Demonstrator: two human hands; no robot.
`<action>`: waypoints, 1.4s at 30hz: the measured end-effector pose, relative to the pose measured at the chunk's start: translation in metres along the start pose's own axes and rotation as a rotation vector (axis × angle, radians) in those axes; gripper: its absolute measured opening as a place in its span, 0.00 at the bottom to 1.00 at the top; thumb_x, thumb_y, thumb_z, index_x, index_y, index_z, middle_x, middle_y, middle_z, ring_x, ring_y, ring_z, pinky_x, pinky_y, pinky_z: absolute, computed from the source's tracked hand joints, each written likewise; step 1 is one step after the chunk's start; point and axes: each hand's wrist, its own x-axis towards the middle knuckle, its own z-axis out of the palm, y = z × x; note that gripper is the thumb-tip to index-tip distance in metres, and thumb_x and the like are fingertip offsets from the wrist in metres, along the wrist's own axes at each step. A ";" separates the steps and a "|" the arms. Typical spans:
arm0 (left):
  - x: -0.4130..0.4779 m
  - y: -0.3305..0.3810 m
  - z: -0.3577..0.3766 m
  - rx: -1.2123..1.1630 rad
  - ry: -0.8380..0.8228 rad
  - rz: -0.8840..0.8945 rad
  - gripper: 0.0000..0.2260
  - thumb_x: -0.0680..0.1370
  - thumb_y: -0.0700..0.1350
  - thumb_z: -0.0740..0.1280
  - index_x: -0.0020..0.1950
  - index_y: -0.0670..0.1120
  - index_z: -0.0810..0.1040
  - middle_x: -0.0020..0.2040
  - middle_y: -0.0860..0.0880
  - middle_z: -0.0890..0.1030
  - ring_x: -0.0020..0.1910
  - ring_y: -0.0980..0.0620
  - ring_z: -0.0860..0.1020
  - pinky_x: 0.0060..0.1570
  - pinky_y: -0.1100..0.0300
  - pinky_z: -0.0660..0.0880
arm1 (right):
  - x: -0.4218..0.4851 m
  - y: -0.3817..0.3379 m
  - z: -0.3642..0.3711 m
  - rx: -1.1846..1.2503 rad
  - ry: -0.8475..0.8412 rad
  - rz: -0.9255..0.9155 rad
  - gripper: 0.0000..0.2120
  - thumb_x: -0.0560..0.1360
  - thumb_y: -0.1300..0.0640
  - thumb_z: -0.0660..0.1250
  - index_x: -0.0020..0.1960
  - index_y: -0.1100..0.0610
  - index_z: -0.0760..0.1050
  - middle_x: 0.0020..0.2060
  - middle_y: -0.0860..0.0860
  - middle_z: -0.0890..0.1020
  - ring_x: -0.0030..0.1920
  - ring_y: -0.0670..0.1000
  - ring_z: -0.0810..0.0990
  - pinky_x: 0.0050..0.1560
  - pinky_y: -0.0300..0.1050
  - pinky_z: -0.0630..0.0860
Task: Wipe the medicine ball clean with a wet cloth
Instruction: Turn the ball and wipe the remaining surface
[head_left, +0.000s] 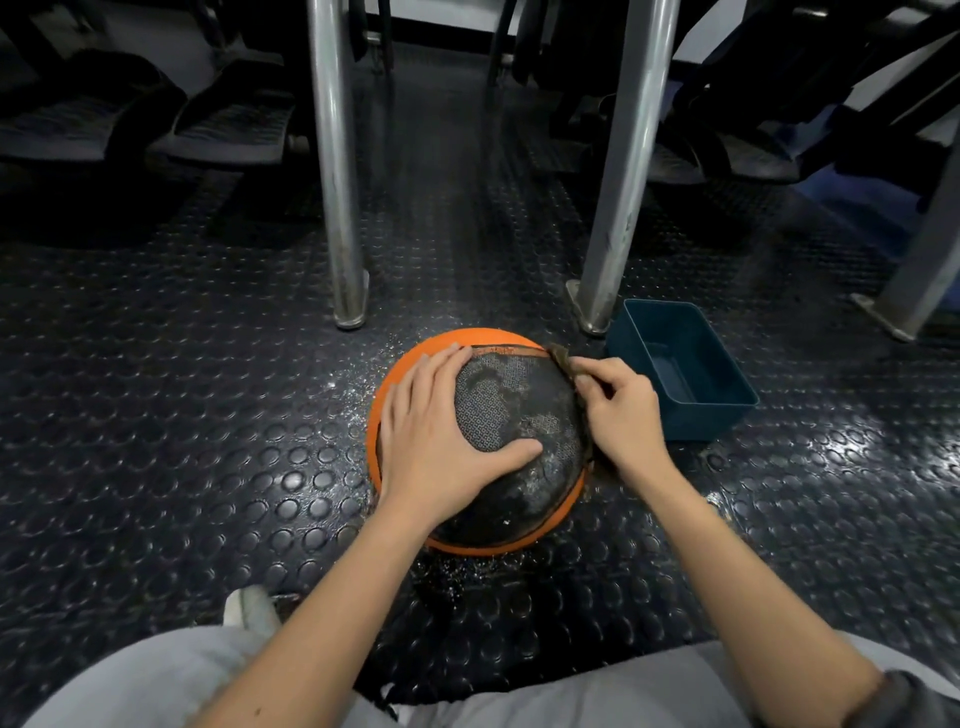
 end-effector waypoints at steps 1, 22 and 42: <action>-0.001 0.000 0.000 -0.002 0.012 -0.006 0.47 0.57 0.75 0.60 0.73 0.58 0.60 0.73 0.60 0.59 0.71 0.58 0.53 0.73 0.50 0.51 | -0.007 -0.007 0.002 -0.040 0.019 -0.039 0.12 0.76 0.65 0.64 0.53 0.54 0.82 0.45 0.45 0.79 0.52 0.56 0.75 0.59 0.40 0.68; 0.004 -0.004 0.001 0.002 0.051 -0.025 0.46 0.58 0.75 0.59 0.72 0.55 0.62 0.72 0.58 0.62 0.72 0.53 0.57 0.72 0.46 0.55 | -0.027 -0.034 0.012 -0.111 0.064 -0.401 0.12 0.75 0.61 0.63 0.53 0.52 0.82 0.44 0.44 0.79 0.45 0.50 0.67 0.50 0.33 0.63; 0.003 0.002 0.002 0.019 0.004 0.009 0.46 0.60 0.72 0.65 0.74 0.56 0.60 0.73 0.58 0.60 0.72 0.58 0.54 0.73 0.49 0.49 | 0.001 -0.022 0.003 -0.105 -0.009 -0.226 0.12 0.76 0.62 0.63 0.53 0.50 0.82 0.46 0.42 0.79 0.50 0.55 0.75 0.54 0.48 0.69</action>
